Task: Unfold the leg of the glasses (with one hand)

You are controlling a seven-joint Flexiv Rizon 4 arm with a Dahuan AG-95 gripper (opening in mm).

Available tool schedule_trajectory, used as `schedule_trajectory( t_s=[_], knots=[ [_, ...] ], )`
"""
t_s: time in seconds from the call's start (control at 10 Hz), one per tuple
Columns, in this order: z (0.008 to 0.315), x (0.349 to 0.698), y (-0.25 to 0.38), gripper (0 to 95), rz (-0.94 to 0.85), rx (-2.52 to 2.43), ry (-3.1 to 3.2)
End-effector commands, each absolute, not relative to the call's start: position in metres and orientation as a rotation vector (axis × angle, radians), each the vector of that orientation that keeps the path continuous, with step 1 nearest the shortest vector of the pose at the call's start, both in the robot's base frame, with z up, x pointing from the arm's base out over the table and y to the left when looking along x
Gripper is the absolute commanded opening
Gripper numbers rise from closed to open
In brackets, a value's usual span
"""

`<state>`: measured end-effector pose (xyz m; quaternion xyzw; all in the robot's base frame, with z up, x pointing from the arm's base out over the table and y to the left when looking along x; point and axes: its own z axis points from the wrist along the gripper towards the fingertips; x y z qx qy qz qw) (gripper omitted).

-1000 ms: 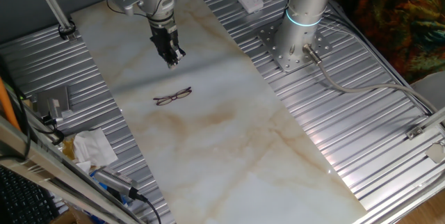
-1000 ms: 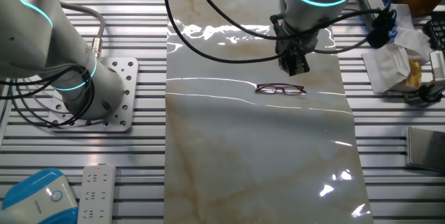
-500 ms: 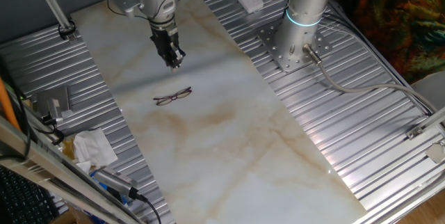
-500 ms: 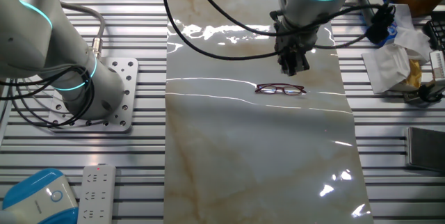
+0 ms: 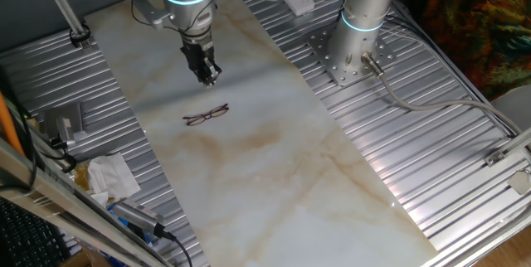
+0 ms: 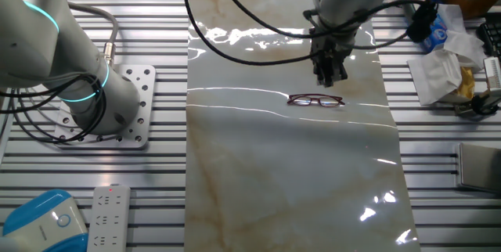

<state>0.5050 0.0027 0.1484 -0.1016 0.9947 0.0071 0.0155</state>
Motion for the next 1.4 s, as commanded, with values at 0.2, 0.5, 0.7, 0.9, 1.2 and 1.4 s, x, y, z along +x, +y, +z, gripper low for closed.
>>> schedule_trajectory(
  t_s=[0.2, 0.5, 0.7, 0.9, 1.2, 1.4],
  knots=[
    [0.137, 0.507, 0.006, 19.0, 0.032, -0.306, 3.093],
    [0.126, 0.508, 0.006, 19.0, 0.039, -0.299, 3.098],
    [0.113, 0.508, 0.006, 19.0, 0.049, -0.305, 3.096],
    [0.102, 0.508, 0.007, 19.0, 0.051, -0.313, 3.091],
    [0.088, 0.507, 0.009, 19.0, 0.057, -0.316, 3.095],
    [0.081, 0.508, 0.015, 38.0, 0.056, -0.282, 3.094]
  ],
)
